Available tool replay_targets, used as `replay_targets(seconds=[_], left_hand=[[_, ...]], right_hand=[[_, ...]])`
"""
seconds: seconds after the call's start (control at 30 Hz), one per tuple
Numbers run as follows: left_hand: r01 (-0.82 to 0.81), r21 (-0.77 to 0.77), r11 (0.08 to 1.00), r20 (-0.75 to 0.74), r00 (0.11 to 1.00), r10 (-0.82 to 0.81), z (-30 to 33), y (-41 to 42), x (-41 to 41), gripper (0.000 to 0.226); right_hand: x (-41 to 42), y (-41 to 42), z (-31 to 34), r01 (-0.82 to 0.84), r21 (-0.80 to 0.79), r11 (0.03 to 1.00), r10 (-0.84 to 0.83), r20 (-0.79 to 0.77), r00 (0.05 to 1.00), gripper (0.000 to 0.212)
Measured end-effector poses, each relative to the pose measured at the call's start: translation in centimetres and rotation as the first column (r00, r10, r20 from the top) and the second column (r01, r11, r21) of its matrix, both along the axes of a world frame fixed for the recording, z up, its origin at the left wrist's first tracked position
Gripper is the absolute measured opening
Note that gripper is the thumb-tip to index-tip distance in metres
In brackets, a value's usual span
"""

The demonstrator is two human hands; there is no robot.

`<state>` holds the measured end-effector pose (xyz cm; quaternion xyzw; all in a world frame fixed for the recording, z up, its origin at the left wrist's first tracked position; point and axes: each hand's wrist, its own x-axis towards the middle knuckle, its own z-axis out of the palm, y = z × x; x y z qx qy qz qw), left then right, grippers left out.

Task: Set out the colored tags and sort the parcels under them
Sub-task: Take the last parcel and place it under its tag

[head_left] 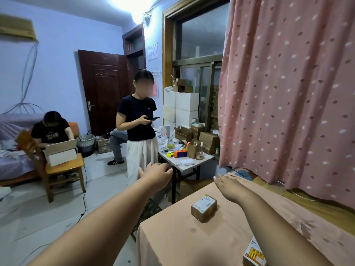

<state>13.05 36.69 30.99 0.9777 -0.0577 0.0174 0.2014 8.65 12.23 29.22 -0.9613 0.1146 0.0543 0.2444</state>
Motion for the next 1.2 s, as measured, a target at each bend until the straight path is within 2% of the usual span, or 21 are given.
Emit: replay_targets(seconds=[0.57,0.93,1.07,1.2], left_hand=[[0.037,-0.003,0.999,-0.052,0.998,-0.037,-0.8,-3.9,9.2,0.047],[0.135,-0.034,0.990,-0.122,0.983,-0.138,-4.1,-6.2,19.5,0.045],[0.181,-0.073,0.981,-0.186,0.964,-0.192,-6.4,-7.5,24.5,0.043],[0.239,-0.088,0.967,-0.249,0.935,-0.253,-9.7,-8.7,28.4,0.045]], right_hand=[[9.9,-2.9,-0.5,0.010,-0.020,1.000,-0.011,-0.028,1.000,0.062],[17.3,-2.8,-4.3,0.106,-0.036,0.994,-0.109,-0.079,0.991,0.060],[20.8,-2.9,-6.3,0.124,-0.077,0.989,-0.134,-0.141,0.981,0.055],[23.7,-3.1,-9.8,0.210,-0.027,0.977,-0.211,-0.200,0.957,0.059]])
